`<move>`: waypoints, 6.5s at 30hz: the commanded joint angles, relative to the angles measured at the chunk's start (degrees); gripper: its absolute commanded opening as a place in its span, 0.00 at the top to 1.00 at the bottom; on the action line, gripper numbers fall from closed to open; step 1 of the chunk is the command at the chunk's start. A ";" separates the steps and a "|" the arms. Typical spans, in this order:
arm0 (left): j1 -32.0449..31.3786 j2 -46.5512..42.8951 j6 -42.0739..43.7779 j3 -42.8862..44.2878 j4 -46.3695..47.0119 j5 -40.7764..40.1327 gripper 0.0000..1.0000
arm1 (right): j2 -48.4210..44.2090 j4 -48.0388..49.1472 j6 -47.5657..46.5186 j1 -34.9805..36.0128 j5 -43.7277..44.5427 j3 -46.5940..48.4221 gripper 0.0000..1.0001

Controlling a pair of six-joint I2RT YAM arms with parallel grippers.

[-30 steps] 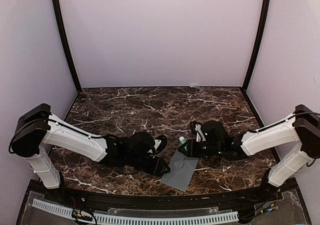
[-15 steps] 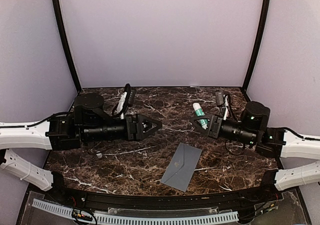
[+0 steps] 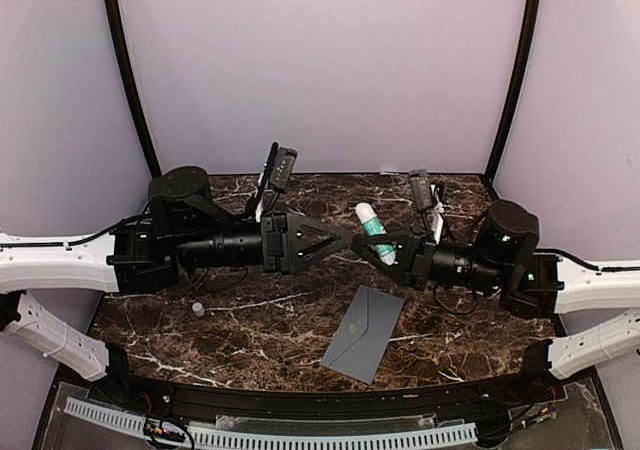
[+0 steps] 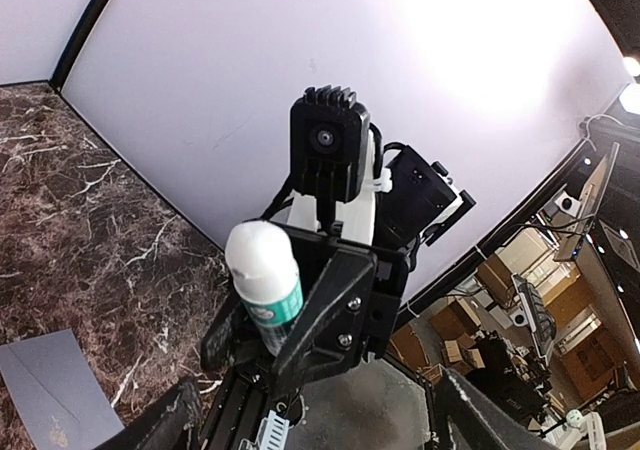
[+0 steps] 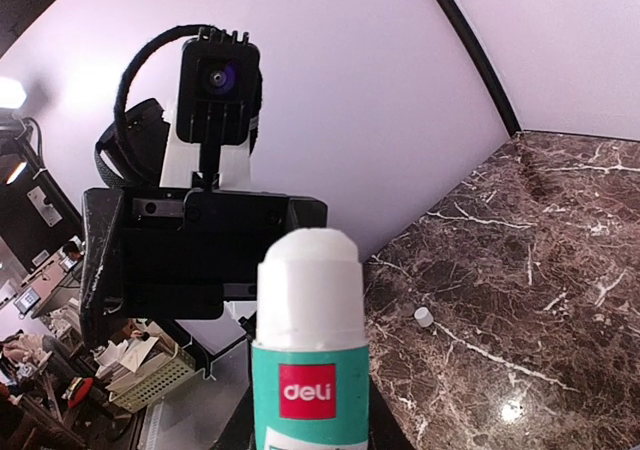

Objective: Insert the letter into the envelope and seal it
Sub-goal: Screw the solid glue.

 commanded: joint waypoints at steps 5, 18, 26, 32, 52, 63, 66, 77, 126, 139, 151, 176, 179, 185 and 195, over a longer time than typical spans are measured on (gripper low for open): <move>-0.20 -0.17 2.03 1.93 2.43 -0.86 0.20 | 2.12 5.79 -0.78 1.43 -2.34 3.25 1.00; -0.16 0.44 1.93 2.78 2.06 -4.44 0.19 | 5.74 5.09 -0.43 2.13 -5.85 5.67 1.00; -0.17 0.91 1.29 2.81 2.73 -3.58 0.22 | 7.08 5.02 -0.24 2.73 -6.04 6.51 1.00; -0.19 0.85 0.63 2.54 3.35 -3.00 0.32 | 7.50 4.95 -0.13 3.09 -5.41 6.47 1.00; -0.13 2.86 -2.48 1.95 5.84 -0.92 0.65 | 8.85 2.68 -0.93 3.10 -3.96 7.38 1.00; -0.12 2.12 -5.28 0.30 5.35 -3.84 0.90 | 8.93 2.13 -0.50 3.09 -3.20 6.52 1.00; -0.06 2.23 -5.82 0.36 4.81 -4.07 0.94 | 8.94 1.79 -0.59 3.09 -3.01 6.51 1.00; 2.71 0.16 -6.90 0.88 1.08 -4.37 1.00 | 5.69 -3.98 -1.75 2.98 -3.58 5.35 0.51; 7.39 -3.19 -5.11 -0.58 -0.91 11.06 1.00 | 8.22 5.54 5.56 -0.46 -16.28 4.87 0.76; 7.44 -2.77 -5.30 -0.86 0.64 12.19 0.48 | 8.18 8.81 6.54 -0.42 -14.06 3.54 1.00; 6.58 -1.02 -8.70 -3.06 7.44 13.53 0.52 | 8.89 12.05 6.51 -0.45 -11.18 3.30 1.00; 6.21 1.07 -12.90 -4.63 14.60 11.85 0.74 | 8.73 11.24 7.55 -0.27 -11.42 1.86 0.98; 6.21 1.27 -13.10 -4.63 14.83 11.82 0.72 | 8.71 11.16 7.58 -0.25 -11.45 1.92 0.97; 6.21 1.53 -13.22 -4.55 15.10 11.76 0.72 | 8.94 11.36 7.83 -0.25 -11.83 1.67 0.97; 6.20 1.75 -13.13 -4.45 15.03 11.92 0.66 | 9.34 10.98 7.86 -0.22 -11.91 1.81 0.97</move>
